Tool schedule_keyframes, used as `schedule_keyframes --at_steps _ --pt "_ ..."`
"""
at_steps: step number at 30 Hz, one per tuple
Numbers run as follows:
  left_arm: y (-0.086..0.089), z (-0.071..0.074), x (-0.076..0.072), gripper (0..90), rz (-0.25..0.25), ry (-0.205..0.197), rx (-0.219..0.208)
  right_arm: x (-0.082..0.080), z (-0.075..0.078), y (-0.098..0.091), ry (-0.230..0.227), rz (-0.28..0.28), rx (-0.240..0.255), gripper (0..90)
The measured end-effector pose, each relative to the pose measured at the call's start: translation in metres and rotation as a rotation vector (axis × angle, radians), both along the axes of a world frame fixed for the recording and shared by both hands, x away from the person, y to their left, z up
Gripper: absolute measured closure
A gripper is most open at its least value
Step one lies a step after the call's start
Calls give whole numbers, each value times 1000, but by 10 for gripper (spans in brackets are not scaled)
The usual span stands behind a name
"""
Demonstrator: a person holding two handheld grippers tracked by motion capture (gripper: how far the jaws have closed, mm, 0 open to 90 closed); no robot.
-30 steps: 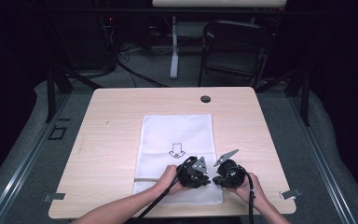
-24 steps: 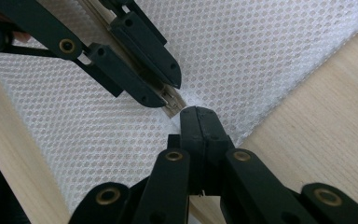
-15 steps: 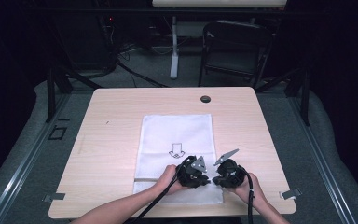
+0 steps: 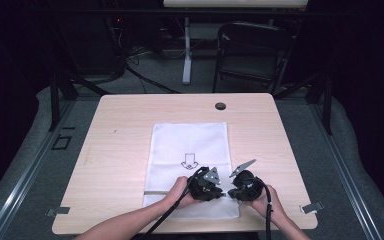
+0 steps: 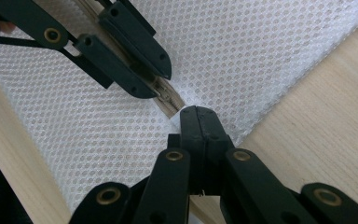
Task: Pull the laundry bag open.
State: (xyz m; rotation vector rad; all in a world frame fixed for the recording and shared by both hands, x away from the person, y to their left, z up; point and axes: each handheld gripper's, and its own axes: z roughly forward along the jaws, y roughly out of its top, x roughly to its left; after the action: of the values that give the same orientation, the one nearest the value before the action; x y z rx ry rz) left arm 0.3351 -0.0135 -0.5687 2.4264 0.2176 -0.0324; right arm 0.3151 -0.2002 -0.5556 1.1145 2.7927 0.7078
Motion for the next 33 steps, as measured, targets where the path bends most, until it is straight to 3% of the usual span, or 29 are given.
schedule_keyframes --at_steps 6,7,8,9,10,21,25,26,33 --pt "3 0 1 821 4 12 -6 0 0 0 -2 2 -1 900" --pt "3 2 0 821 8 0 14 0 0 0 -3 3 -1 900" --pt "3 1 0 821 5 6 0 0 0 0 -1 3 0 900" --pt "3 2 0 821 7 -4 15 0 0 0 0 2 1 900" --pt "4 1 1 821 2 9 -4 0 0 0 -1 3 0 900" --pt "9 2 1 821 5 13 -1 0 0 0 -2 1 -2 900" --pt "11 4 1 821 9 1 26 0 0 0 -1 2 -3 900" --pt "12 3 1 822 2 10 3 0 0 0 -1 -3 2 900" --pt "17 4 1 821 8 13 11 0 0 0 1 -5 2 900"
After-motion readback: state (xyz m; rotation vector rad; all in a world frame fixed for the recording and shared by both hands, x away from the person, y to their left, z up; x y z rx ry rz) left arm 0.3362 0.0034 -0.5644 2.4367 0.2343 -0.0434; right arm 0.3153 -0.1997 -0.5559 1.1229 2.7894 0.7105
